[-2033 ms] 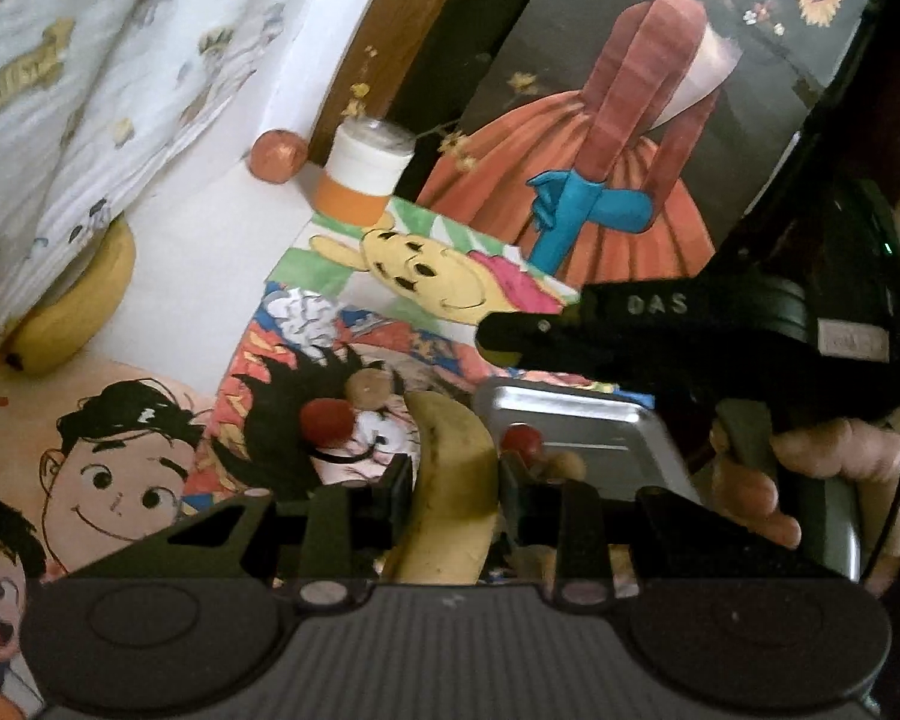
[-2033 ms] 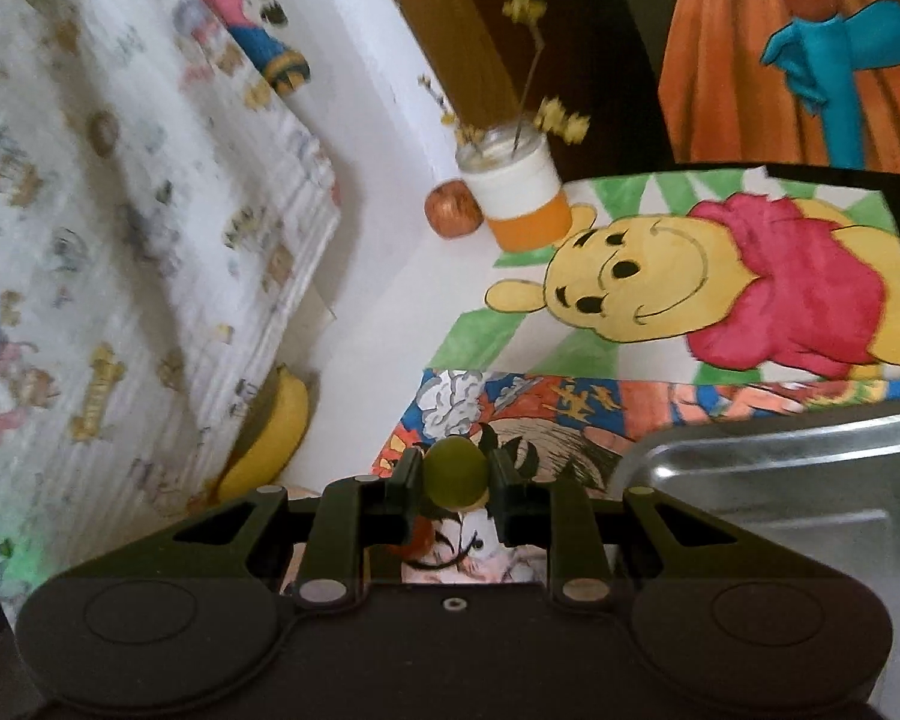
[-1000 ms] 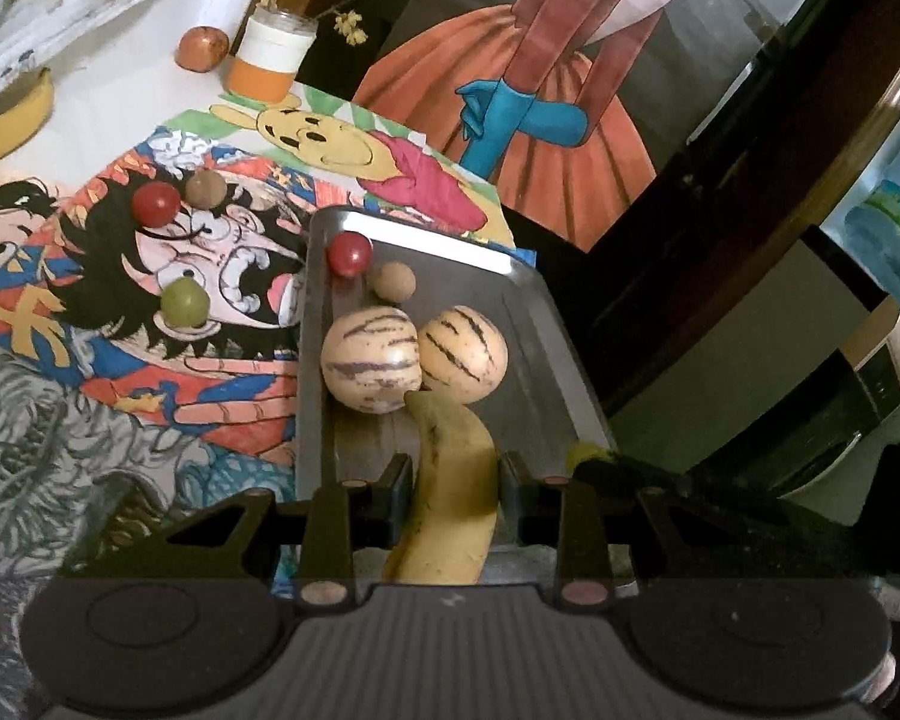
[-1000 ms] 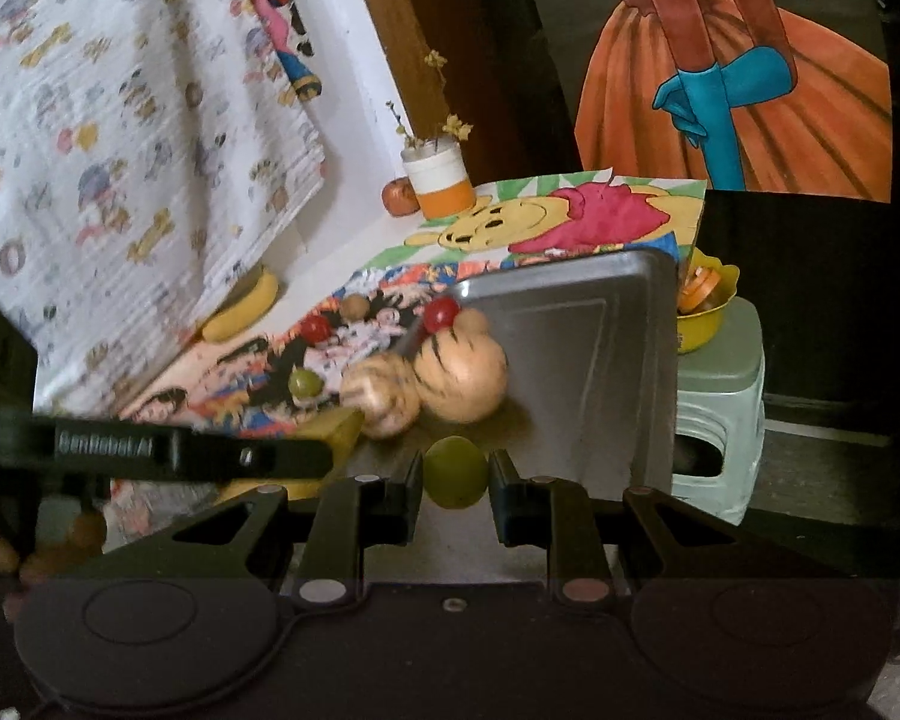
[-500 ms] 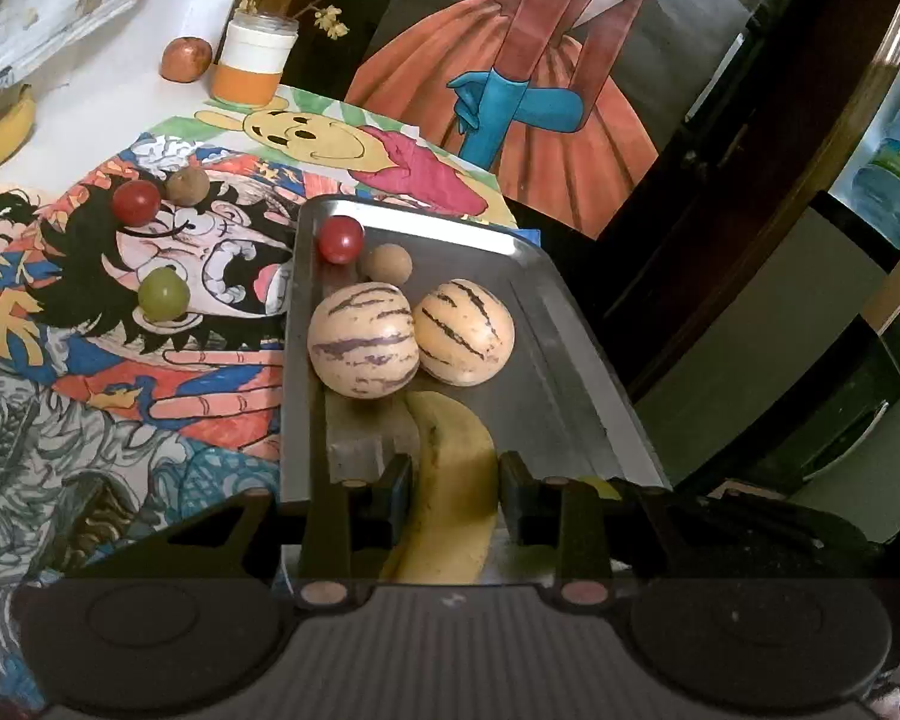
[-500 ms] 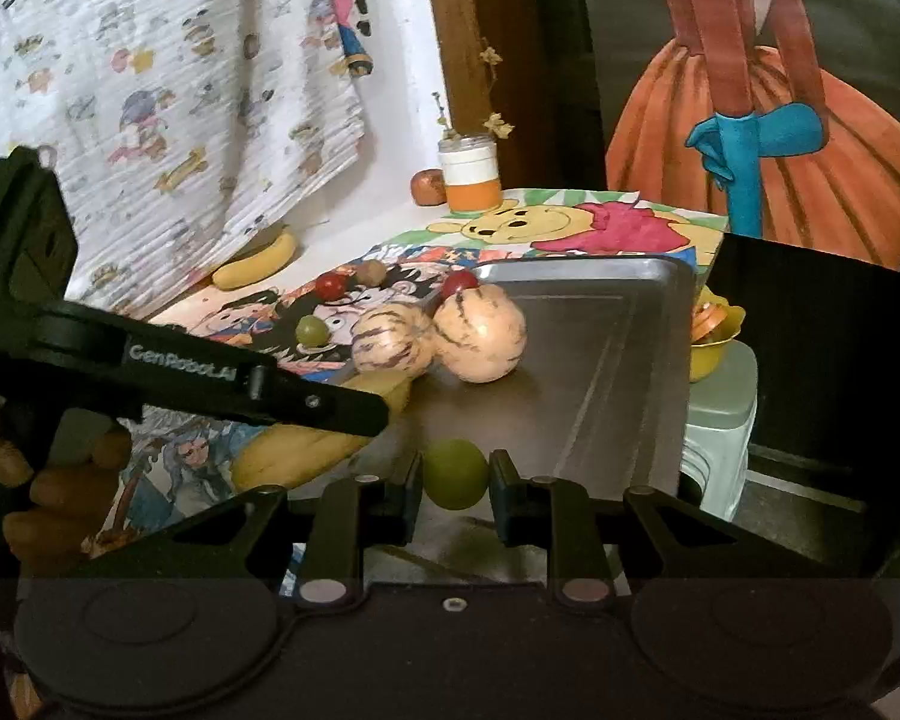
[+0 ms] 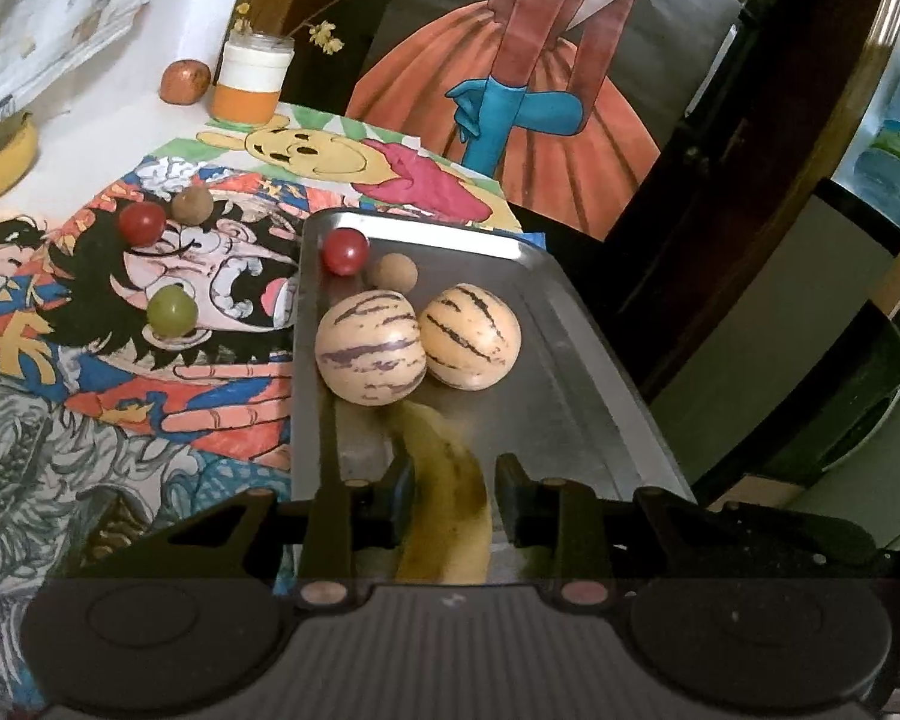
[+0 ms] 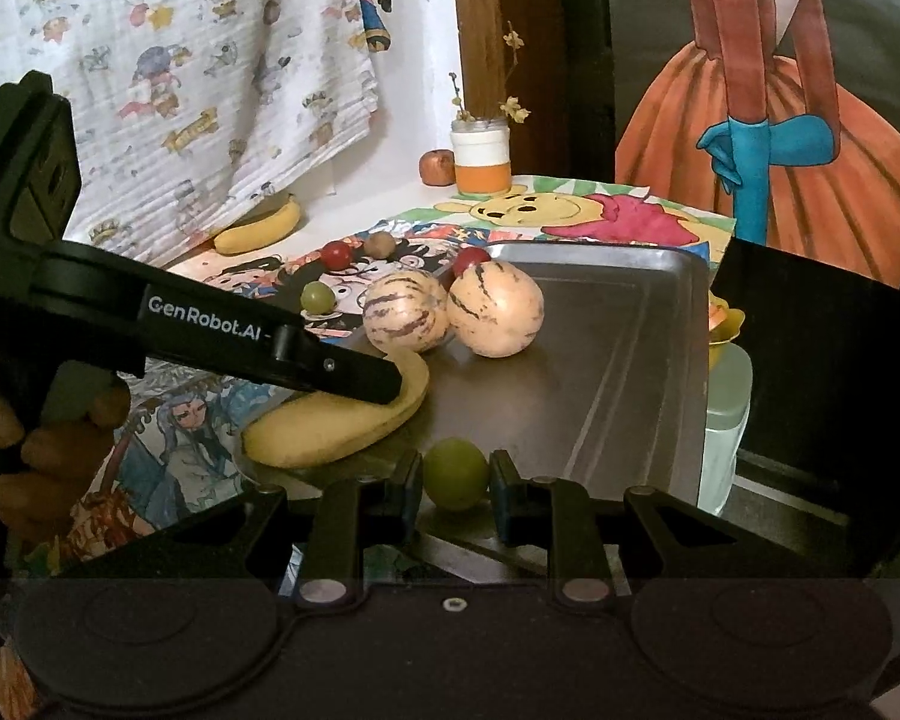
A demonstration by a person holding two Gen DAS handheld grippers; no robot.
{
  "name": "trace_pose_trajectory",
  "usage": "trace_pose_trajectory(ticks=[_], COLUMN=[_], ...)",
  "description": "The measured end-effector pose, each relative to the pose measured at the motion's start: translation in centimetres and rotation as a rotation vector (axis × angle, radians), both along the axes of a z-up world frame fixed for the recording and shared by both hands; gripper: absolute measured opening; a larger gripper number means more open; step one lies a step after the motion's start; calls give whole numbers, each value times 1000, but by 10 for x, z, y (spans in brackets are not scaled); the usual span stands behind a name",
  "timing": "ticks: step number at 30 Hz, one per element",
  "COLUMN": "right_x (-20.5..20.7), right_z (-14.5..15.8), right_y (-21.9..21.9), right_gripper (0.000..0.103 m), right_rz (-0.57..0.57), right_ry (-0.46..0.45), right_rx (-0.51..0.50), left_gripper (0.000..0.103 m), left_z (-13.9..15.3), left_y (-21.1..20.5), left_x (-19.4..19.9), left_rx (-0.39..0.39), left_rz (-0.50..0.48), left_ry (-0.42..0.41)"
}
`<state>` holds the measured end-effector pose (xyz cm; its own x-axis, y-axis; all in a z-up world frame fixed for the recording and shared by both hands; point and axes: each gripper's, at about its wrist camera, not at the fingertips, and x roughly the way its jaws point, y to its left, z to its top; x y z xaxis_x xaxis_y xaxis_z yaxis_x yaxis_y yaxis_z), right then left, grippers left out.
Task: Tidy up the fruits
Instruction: 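Carry the grape into the tray and open the right tool while the left tool releases the banana there, then withdraw both open tools from the tray back toward the fruit pile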
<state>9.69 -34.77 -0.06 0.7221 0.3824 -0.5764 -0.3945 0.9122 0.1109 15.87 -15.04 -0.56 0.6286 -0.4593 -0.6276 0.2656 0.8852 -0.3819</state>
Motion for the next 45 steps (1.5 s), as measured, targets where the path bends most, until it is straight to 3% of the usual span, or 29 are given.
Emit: trace_pose_trajectory(ticks=[8, 13, 19, 22, 27, 33, 38, 45], right_x=[-2, -6, -14, -21, -35, -54, -64, -78], right_z=[0, 2, 12, 20, 29, 37, 38, 37], right_y=[0, -1, -3, -3, -6, 0, 12, 33], right_gripper=[28, 40, 58, 73, 88, 102, 102, 102], right_rz=[-16, -36, -59, -72, -110, -151, -177, -211], right_ry=[7, 8, -2, -13, -25, -54, -34, 21], right_rx=[1, 10, 27, 46, 110, 161, 195, 140], left_gripper=[33, 41, 65, 82, 101, 103, 103, 103], left_z=[2, 7, 23, 32, 46, 49, 41, 28], left_y=[3, 8, 20, 30, 48, 69, 85, 109], left_x=[-3, -7, -17, -23, -38, -61, -76, -93], left_rx=[-15, -30, -55, -61, -22, 58, 88, 156], left_rz=[-2, 8, 26, 51, 107, 164, 183, 213], left_ry=[4, 5, -38, -65, -128, -149, -118, -59])
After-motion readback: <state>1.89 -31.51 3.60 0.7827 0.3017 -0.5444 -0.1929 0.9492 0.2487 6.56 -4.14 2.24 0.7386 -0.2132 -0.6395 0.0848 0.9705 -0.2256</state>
